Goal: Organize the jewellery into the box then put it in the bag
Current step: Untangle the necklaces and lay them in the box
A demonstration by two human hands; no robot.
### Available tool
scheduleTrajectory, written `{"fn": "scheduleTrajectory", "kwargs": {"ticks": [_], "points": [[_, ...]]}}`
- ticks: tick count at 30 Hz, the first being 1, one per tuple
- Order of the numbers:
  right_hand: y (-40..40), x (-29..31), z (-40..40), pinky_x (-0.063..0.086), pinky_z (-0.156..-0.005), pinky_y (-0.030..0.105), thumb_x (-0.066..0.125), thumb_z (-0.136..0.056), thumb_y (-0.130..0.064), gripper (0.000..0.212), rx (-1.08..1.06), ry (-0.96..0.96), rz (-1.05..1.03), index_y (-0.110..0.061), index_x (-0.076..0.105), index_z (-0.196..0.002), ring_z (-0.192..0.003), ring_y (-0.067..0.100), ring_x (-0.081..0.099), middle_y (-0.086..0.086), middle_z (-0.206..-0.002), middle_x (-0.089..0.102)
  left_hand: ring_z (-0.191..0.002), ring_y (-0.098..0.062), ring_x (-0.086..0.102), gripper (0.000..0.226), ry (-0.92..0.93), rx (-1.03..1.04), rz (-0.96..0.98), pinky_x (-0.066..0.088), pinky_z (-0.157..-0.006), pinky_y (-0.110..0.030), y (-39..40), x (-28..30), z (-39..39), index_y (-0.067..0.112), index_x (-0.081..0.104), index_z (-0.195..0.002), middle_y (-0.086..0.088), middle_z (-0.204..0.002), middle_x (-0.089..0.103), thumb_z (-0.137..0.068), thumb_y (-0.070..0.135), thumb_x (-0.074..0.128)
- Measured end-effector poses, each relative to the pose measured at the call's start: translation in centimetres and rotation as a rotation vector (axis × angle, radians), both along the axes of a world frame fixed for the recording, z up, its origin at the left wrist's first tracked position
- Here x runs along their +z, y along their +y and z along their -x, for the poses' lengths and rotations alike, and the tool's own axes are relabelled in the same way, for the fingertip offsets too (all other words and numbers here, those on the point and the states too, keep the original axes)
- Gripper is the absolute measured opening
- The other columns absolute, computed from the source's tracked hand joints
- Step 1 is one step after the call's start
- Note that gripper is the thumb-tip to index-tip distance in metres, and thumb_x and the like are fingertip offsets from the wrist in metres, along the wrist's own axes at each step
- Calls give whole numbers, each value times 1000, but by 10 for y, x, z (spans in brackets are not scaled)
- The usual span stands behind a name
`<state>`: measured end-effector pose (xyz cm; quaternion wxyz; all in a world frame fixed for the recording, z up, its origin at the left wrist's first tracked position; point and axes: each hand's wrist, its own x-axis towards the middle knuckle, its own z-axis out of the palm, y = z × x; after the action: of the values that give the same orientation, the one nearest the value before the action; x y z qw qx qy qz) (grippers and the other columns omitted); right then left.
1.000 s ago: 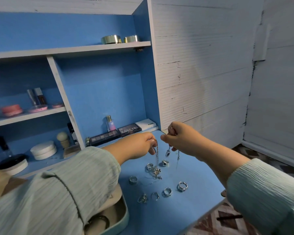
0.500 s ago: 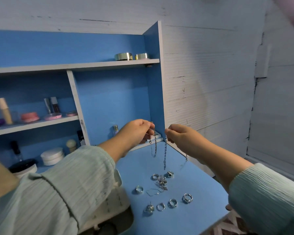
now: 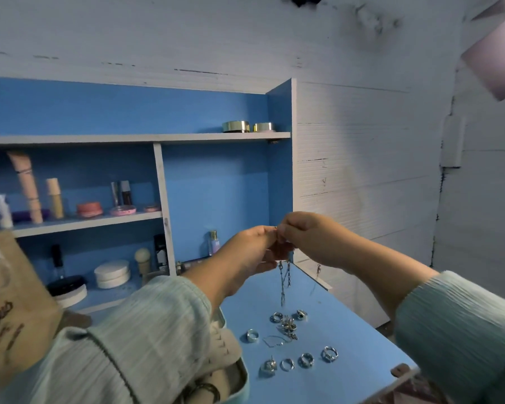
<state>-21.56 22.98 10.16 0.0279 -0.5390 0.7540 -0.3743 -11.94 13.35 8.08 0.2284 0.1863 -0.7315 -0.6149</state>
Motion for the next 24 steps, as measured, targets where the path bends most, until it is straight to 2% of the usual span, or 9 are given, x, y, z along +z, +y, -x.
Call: {"fn": "scheduleTrajectory", "kwargs": {"ticks": [3, 5, 8, 11, 16, 18, 21, 24], "points": [[4, 8, -8, 40, -67, 30, 43, -96, -26, 25, -15, 38, -17, -15, 59, -82, -71, 15, 46, -1, -76, 53, -59, -10, 55, 19, 50, -8, -83, 51, -75, -24, 7, 4, -9, 13, 57, -88, 4, -59, 51, -99, 21, 43], [5, 11, -13, 38, -65, 30, 43, -96, -27, 27, -21, 25, -20, -12, 60, -82, -68, 15, 45, 2, -76, 53, -53, -11, 43, 21, 59, -2, -125, 50, -69, -24, 10, 7, -14, 12, 59, -90, 3, -57, 38, -99, 18, 41], [8, 12, -18, 35, -58, 26, 44, -95, -27, 31, -36, -64, 8, -12, 56, -71, -62, 15, 43, 3, -71, 52, -50, -11, 30, 27, 27, 23, -106, 47, -60, -23, 10, 10, -26, 9, 62, -95, 6, -52, 29, -101, 21, 38], [14, 12, -23, 38, -55, 24, 45, -96, -27, 32, -21, -224, 26, -13, 56, -69, -59, 14, 48, 2, -69, 55, -47, -9, 30, 29, 18, 15, -116, 44, -59, -22, 11, 15, -40, 11, 60, -88, 7, -49, 29, -101, 26, 39], [20, 4, -34, 44, -62, 26, 48, -96, -29, 28, 145, -559, 73, -8, 64, -86, -73, 14, 58, 5, -88, 67, -49, -9, 31, 27, 133, -71, -205, 40, -59, -23, 12, 23, -61, 12, 56, -87, 4, -57, 34, -101, 25, 37], [22, -1, -39, 43, -65, 27, 48, -96, -28, 27, 242, -699, 99, -11, 61, -79, -79, 15, 59, 3, -88, 69, -49, -9, 32, 25, 169, -93, -222, 37, -60, -24, 14, 25, -67, 13, 56, -89, 5, -57, 38, -101, 24, 36], [22, -6, -47, 40, -69, 29, 45, -97, -28, 37, 343, -843, 127, -17, 52, -62, -85, 18, 59, 5, -90, 68, -48, -7, 32, 24, 200, -91, -222, 34, -59, -23, 17, 27, -74, 14, 58, -95, 6, -56, 38, -101, 23, 36], [21, -9, -52, 38, -68, 31, 42, -96, -27, 39, 392, -932, 198, -17, 48, -59, -77, 17, 56, 4, -78, 64, -46, -6, 29, 25, 237, -88, -215, 29, -60, -23, 18, 27, -81, 12, 60, -98, 7, -56, 36, -100, 23, 37]]}}
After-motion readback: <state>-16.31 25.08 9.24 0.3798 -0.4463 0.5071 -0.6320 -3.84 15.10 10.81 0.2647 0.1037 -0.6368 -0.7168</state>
